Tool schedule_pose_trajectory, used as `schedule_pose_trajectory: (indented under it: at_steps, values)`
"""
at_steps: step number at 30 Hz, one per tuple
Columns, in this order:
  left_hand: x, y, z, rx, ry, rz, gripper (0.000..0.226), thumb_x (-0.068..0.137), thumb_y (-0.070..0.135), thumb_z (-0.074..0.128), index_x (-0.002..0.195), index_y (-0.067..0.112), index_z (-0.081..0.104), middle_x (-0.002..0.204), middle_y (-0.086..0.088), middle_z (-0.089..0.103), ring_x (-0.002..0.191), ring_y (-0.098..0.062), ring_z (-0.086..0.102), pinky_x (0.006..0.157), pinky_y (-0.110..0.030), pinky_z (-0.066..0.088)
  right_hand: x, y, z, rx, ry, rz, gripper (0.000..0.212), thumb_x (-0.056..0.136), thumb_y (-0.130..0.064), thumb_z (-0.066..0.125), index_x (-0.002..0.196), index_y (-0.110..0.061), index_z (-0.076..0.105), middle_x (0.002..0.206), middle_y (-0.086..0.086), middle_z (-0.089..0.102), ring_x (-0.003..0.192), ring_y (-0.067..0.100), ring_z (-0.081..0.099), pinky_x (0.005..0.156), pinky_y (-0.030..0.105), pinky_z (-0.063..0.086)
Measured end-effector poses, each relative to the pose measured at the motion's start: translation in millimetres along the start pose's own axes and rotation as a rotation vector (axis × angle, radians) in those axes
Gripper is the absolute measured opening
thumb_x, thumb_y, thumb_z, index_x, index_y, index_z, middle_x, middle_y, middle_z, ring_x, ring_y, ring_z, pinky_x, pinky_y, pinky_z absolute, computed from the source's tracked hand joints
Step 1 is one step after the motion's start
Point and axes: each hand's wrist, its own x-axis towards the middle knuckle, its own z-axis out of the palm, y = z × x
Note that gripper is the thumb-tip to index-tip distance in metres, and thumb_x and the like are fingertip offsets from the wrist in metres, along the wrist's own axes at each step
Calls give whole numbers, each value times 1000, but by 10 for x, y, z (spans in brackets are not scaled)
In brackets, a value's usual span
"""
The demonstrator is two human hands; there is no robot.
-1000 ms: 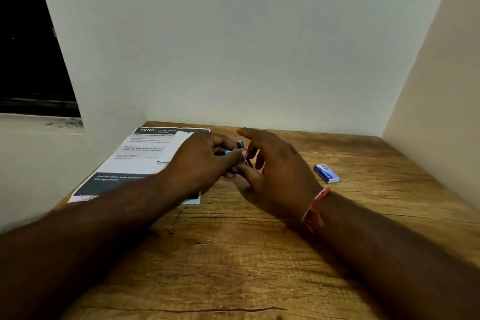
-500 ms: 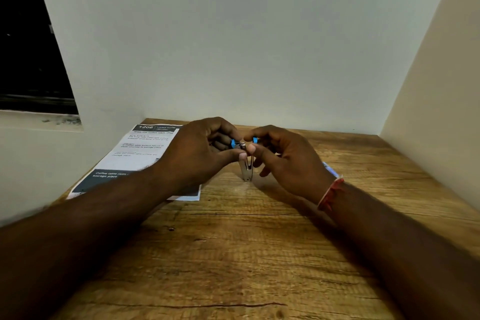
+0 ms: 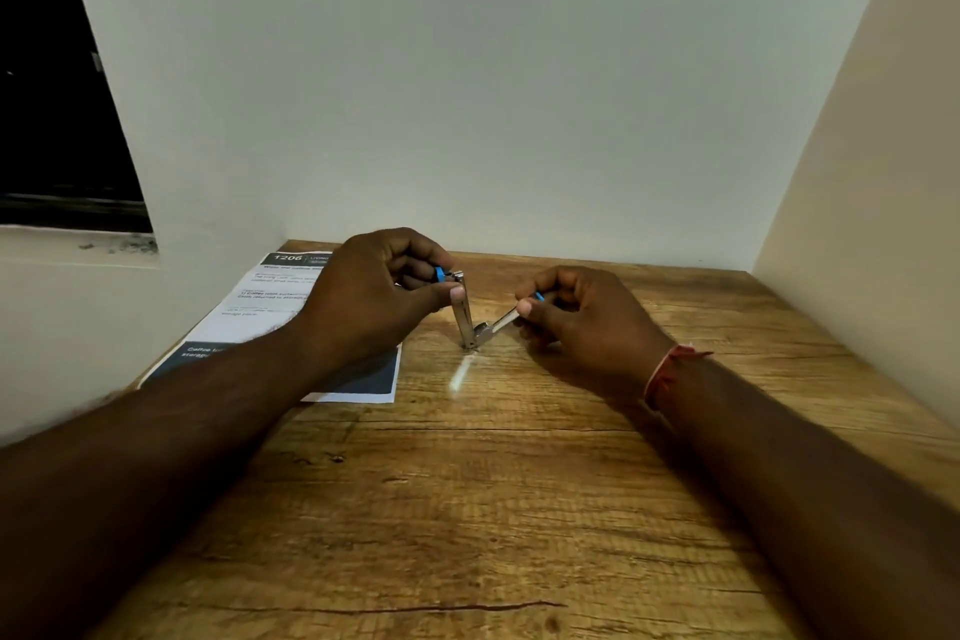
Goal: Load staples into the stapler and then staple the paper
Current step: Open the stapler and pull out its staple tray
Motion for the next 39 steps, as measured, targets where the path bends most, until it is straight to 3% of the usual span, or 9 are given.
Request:
schedule_pose_trajectory:
  at_steps: [6, 11, 14, 19, 25, 28, 32, 36, 39]
  values:
    - [2, -3, 21, 0, -4, 15, 31, 83, 27, 100, 108, 25, 81, 93, 6, 87, 92, -16, 83, 88, -31, 64, 10, 14, -105, -394, -34, -38, 11, 96, -39, 84, 94, -28, 82, 91, -1, 83, 87, 20, 79, 81, 38, 65]
    - [-20, 25, 20, 10, -37, 56, 28, 84, 26, 99, 108, 25, 83, 96, 12, 87, 94, -7, 83, 91, -32, 67, 13, -7, -142, -592, -79, -32, 23, 89, -58, 84, 95, -36, 84, 78, -7, 79, 67, 8, 69, 61, 29, 54]
    - [-42, 46, 45, 4, -48, 71, 28, 85, 27, 99, 108, 27, 83, 95, 11, 86, 93, -5, 82, 88, -26, 65, 7, -47, -137, -638, -41, -65, 27, 87, -57, 87, 104, -37, 84, 75, -6, 75, 67, 6, 66, 63, 28, 51]
    - [-71, 66, 89, -26, -84, 119, 30, 83, 26, 99, 110, 28, 86, 98, 11, 88, 95, -5, 84, 87, -21, 65, -56, -141, -36, -409, 12, -230, 29, 84, -50, 91, 109, -35, 86, 88, -14, 81, 75, -3, 65, 67, 13, 45]
    - [-79, 65, 76, -75, -99, 186, 27, 86, 26, 95, 113, 28, 90, 107, 14, 88, 106, -2, 82, 96, -24, 65, -82, -139, 135, -102, 2, -265, 24, 90, -39, 88, 111, -28, 88, 105, -9, 86, 101, 23, 80, 97, 50, 63]
    - [-81, 69, 71, -86, -106, 191, 28, 87, 28, 94, 115, 29, 90, 109, 13, 88, 108, -4, 82, 98, -31, 66, -87, -149, 135, -112, 25, -274, 21, 90, -40, 88, 107, -27, 88, 102, -12, 86, 96, 18, 81, 94, 51, 64]
    - [-85, 69, 74, -99, -114, 178, 32, 85, 34, 95, 116, 28, 90, 109, 10, 87, 108, -10, 82, 100, -43, 67, -101, -164, 131, -177, 38, -308, 17, 91, -43, 86, 99, -28, 86, 95, -15, 84, 80, 7, 76, 79, 34, 63]
    - [-94, 95, 78, -128, -128, 182, 30, 85, 31, 96, 113, 24, 90, 107, 11, 89, 105, -5, 83, 96, -26, 66, -84, -159, 134, -222, 66, -331, 17, 91, -44, 85, 98, -28, 86, 92, -16, 83, 78, 2, 73, 72, 21, 56]
    - [-89, 107, 81, -80, -120, 202, 29, 85, 36, 95, 112, 27, 90, 105, 15, 88, 103, -2, 83, 93, -20, 64, -65, -148, 139, -224, 73, -337, 16, 92, -43, 85, 98, -29, 86, 94, -15, 83, 85, 6, 76, 78, 29, 60]
